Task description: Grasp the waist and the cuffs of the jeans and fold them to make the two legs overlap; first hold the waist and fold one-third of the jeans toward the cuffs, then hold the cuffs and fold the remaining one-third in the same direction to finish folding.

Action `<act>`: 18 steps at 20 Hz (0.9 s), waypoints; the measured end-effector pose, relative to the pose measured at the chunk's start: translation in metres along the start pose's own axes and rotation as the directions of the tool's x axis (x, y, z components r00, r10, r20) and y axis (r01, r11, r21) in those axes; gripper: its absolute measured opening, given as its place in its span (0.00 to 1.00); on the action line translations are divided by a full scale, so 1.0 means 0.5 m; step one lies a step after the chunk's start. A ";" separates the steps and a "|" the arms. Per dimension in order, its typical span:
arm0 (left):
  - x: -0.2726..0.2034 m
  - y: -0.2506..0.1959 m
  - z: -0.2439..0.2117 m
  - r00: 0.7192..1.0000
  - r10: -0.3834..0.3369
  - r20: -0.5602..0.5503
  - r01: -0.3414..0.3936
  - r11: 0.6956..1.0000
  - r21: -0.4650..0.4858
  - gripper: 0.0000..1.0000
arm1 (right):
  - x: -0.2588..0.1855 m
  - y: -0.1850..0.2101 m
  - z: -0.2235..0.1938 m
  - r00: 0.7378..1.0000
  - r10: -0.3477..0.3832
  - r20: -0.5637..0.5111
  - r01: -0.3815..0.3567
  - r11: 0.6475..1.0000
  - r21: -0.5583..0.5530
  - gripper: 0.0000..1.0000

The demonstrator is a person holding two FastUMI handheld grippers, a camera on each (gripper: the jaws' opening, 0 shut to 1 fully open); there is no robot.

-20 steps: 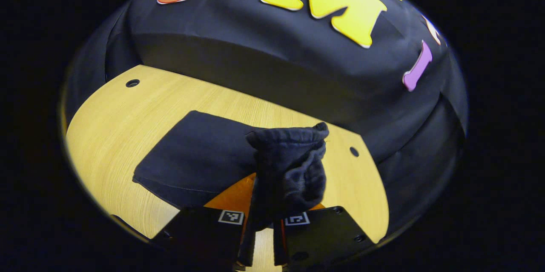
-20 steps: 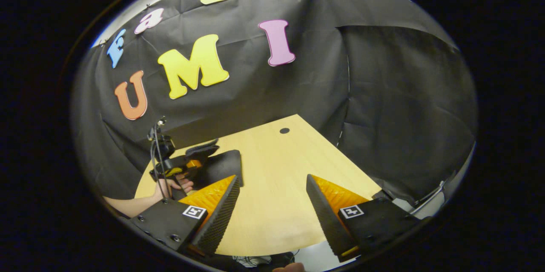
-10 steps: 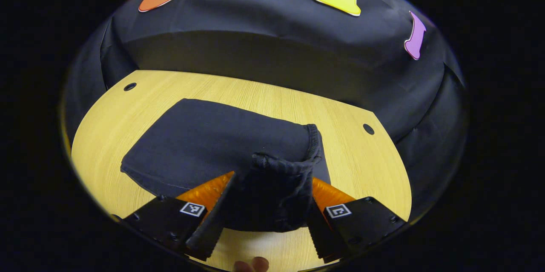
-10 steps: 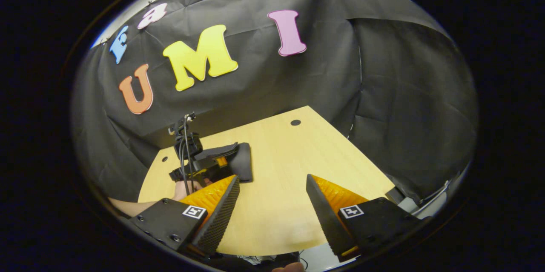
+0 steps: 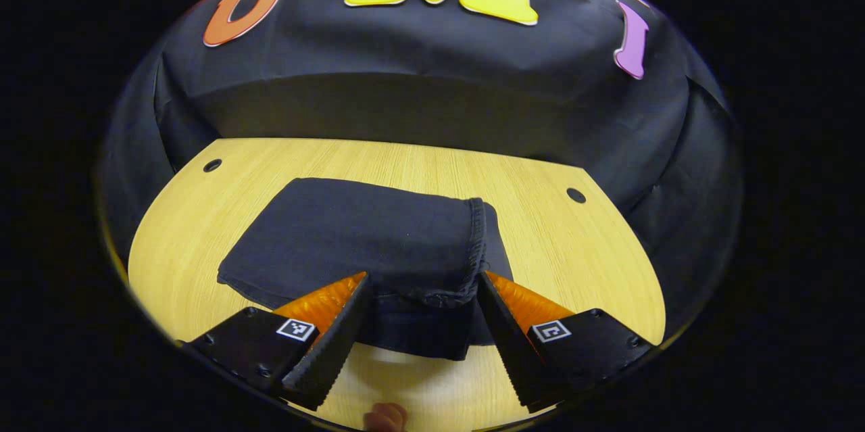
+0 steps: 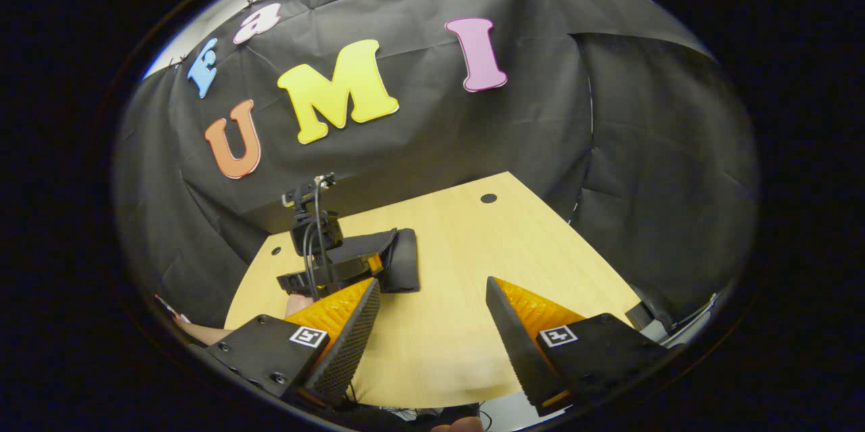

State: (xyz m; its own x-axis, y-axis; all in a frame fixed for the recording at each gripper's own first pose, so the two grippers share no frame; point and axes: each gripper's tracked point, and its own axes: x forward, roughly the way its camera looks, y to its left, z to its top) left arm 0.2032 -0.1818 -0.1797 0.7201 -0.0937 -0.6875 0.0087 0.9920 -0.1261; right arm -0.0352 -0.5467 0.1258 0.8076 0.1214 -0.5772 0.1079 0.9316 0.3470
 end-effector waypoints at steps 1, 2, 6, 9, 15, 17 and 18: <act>-0.005 -0.001 -0.002 1.000 -0.003 0.003 0.003 1.000 0.013 1.00 | -0.002 0.005 -0.005 1.000 0.007 0.000 -0.007 1.000 -0.004 0.98; -0.014 -0.004 0.003 1.000 -0.007 0.015 0.007 1.000 0.018 1.00 | -0.003 0.008 -0.003 1.000 0.011 0.003 -0.011 1.000 -0.007 0.98; -0.086 -0.028 0.056 0.992 -0.053 0.114 0.044 0.996 0.075 1.00 | 0.000 0.030 0.008 0.999 0.035 0.021 -0.035 0.999 -0.026 0.98; -0.167 -0.024 0.113 0.977 -0.064 0.204 0.045 0.994 0.095 1.00 | 0.012 0.078 0.044 0.995 0.075 0.064 -0.070 0.994 -0.086 0.97; -0.405 0.087 0.274 0.891 -0.032 0.454 -0.017 0.994 0.104 0.99 | 0.020 0.261 0.142 0.950 0.208 0.234 -0.139 0.950 -0.280 0.98; -0.499 0.137 0.302 0.860 0.003 0.510 -0.041 0.997 0.064 0.99 | 0.012 0.315 0.170 0.925 0.229 0.302 -0.130 0.940 -0.314 0.98; -0.544 0.163 0.310 0.846 0.014 0.532 -0.049 0.998 0.050 0.99 | 0.006 0.345 0.177 0.912 0.239 0.332 -0.127 0.936 -0.327 0.96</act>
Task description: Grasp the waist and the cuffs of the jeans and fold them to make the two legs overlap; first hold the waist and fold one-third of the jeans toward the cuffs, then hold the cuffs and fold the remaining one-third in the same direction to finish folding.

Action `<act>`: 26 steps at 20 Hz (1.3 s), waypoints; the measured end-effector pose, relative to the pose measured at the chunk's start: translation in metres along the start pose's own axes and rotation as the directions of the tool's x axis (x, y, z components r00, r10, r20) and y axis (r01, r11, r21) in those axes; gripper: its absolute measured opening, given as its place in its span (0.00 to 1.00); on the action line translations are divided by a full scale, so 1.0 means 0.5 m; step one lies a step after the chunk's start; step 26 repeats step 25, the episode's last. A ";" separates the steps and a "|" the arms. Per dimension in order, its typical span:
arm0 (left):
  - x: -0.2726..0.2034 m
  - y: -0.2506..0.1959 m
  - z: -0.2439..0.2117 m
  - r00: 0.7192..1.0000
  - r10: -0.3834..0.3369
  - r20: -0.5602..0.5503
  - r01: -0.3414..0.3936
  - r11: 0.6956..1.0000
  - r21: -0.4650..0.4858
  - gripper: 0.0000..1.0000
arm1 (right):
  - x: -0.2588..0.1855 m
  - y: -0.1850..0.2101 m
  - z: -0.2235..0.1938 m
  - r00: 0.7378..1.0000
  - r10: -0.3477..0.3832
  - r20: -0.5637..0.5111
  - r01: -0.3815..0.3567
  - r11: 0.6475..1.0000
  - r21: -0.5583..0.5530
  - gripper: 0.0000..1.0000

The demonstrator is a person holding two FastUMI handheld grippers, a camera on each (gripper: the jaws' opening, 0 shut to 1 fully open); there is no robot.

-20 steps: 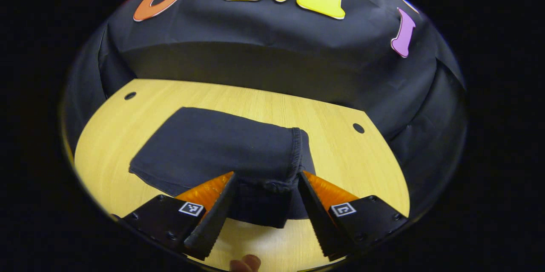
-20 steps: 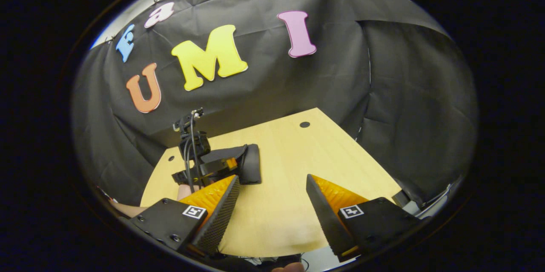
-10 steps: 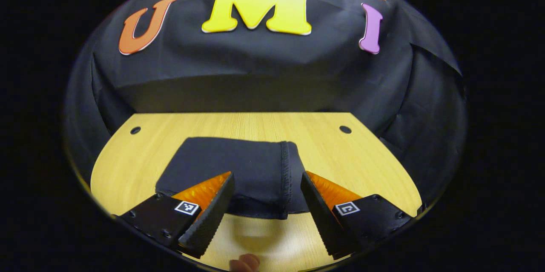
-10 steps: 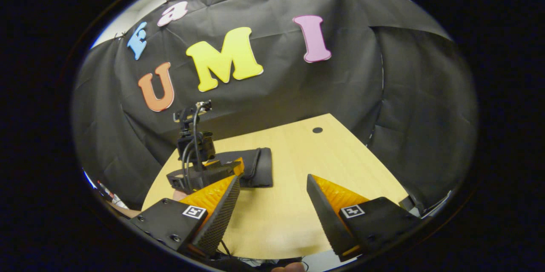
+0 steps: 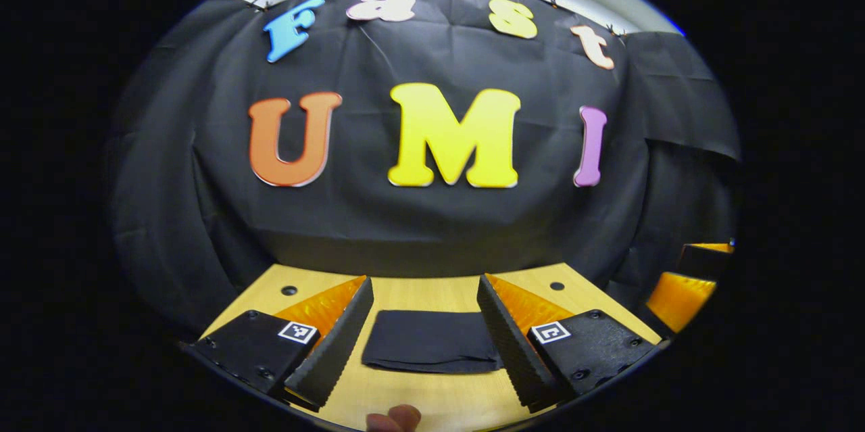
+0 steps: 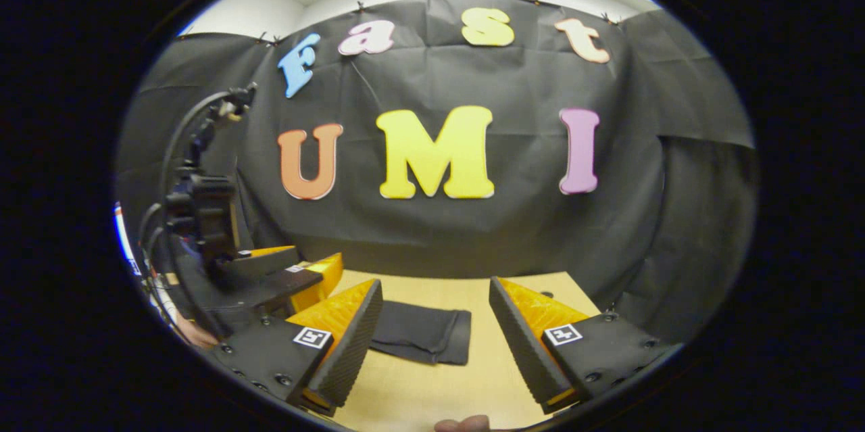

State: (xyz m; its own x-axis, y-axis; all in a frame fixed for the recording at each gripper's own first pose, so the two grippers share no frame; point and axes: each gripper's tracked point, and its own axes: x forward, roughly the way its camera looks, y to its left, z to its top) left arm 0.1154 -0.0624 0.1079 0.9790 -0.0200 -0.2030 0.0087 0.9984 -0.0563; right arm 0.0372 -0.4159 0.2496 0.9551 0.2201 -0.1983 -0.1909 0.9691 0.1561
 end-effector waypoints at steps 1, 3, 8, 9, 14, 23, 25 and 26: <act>-0.030 0.028 0.026 0.999 0.017 0.030 -0.017 1.000 0.001 0.99 | 0.002 0.017 0.015 0.999 -0.012 0.029 0.012 1.000 -0.019 0.98; -0.085 0.074 0.066 0.995 0.047 0.090 -0.050 0.998 0.037 0.99 | 0.001 0.045 0.035 0.996 -0.030 0.079 0.034 0.998 -0.052 0.98; -0.162 0.118 0.087 0.989 0.037 0.143 -0.038 0.999 0.005 0.99 | -0.023 0.079 0.048 0.989 -0.066 0.131 0.072 0.996 -0.043 0.94; -0.171 0.131 0.085 0.988 0.045 0.151 -0.047 0.999 0.006 0.99 | -0.034 0.075 0.052 0.986 -0.085 0.144 0.091 0.995 -0.035 0.94; -0.212 0.134 0.078 0.986 0.035 0.164 -0.035 0.999 -0.005 0.99 | -0.063 0.086 0.060 0.976 -0.127 0.176 0.135 0.990 -0.038 0.94; -0.220 0.144 0.075 0.986 0.028 0.165 -0.027 1.000 -0.008 0.99 | -0.086 0.103 0.054 0.978 -0.134 0.162 0.139 0.990 -0.017 0.94; -0.218 0.149 0.074 0.985 0.040 0.170 -0.040 0.999 -0.004 0.99 | -0.083 0.104 0.050 0.980 -0.133 0.147 0.136 0.991 -0.009 0.94; -0.218 0.149 0.074 0.985 0.040 0.170 -0.040 0.999 -0.004 0.99 | -0.083 0.104 0.050 0.980 -0.133 0.147 0.136 0.991 -0.009 0.94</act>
